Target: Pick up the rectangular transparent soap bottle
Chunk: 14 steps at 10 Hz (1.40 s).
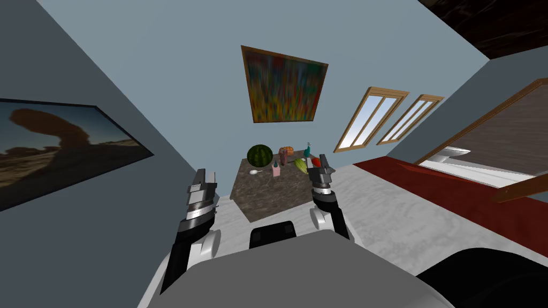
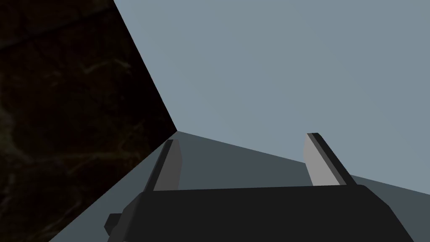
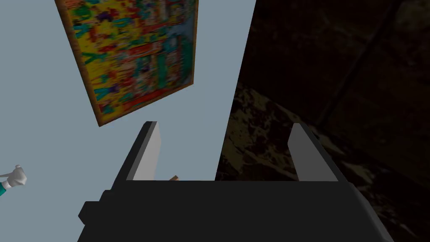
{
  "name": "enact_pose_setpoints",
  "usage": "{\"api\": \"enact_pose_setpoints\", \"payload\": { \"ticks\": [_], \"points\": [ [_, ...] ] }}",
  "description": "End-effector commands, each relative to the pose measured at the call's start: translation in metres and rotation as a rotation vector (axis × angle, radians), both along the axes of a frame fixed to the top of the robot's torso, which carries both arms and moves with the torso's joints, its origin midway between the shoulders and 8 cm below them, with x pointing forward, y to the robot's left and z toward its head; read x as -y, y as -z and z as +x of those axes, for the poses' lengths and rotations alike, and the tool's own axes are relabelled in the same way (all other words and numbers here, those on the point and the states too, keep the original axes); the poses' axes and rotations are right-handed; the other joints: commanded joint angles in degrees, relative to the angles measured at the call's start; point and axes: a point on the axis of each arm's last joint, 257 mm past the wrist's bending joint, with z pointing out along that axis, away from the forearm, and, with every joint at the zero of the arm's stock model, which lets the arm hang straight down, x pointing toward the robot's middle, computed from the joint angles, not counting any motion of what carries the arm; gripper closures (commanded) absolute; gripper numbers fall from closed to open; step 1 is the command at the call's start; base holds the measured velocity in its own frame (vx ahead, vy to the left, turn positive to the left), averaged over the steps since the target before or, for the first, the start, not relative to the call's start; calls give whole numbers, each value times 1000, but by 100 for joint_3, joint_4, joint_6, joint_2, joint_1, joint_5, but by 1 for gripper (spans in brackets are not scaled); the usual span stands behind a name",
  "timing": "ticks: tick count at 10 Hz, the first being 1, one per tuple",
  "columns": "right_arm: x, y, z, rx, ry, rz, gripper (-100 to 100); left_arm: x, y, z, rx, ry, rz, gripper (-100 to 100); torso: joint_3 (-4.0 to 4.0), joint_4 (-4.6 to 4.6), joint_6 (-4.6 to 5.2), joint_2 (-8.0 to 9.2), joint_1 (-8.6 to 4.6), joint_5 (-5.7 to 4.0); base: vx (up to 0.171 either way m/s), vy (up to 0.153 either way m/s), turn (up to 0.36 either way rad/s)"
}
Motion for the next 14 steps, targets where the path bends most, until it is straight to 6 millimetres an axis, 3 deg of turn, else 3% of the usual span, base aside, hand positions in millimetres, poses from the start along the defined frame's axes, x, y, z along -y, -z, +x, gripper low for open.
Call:
{"api": "enact_pose_setpoints", "payload": {
  "ticks": [1, 4, 7, 8, 10, 11, 12, 13, 14],
  "points": [
    [-5, 10, 6, -25, -10, -41, -100, 0, 0, 0, 0, 0, 0, 0, 0, 0, 0, 0, 0, 0, -6, 14, 42],
    [-15, 34, 17, -81, -29, -138, -100, 0, 0, 0, 0, 0, 0, 0, 2, 1, -1, 4, 8, 2, -14, 27, 56],
    [-23, 72, 31, -160, -47, -278, -100, 0, 0, 0, 0, 0, 0, 0, 4, 1, -1, 6, 12, 2, -19, 33, 75],
    [-24, 73, 31, -161, -51, -287, -100, 0, 0, 0, 0, 0, 0, 0, 4, 1, 0, 7, 10, 2, -12, 16, 35],
    [-26, 105, 40, -221, -60, -398, -100, 0, 0, 0, 0, 0, 0, 0, 2, 1, 0, 3, 3, 1, -11, 19, 77],
    [-26, 106, 40, -223, -65, -413, -100, 0, 0, 0, 0, 0, 0, 0, 2, 1, -1, 4, 5, 1, -12, 19, 42],
    [-25, 124, 44, -255, -69, -475, -100, 0, 0, 0, 0, 0, 0, 0, 3, 1, 1, 4, 5, 1, -13, 25, 73],
    [-25, 124, 43, -256, -72, -483, -100, 0, 0, 0, 0, 0, 0, 0, 2, 1, -1, 4, 6, 1, -7, 19, 31],
    [-23, 143, 47, -288, -75, -549, -100, 0, 0, 0, 0, 0, 0, 0, 2, 1, 1, 3, 5, 1, -6, 26, 62]
  ]
}}
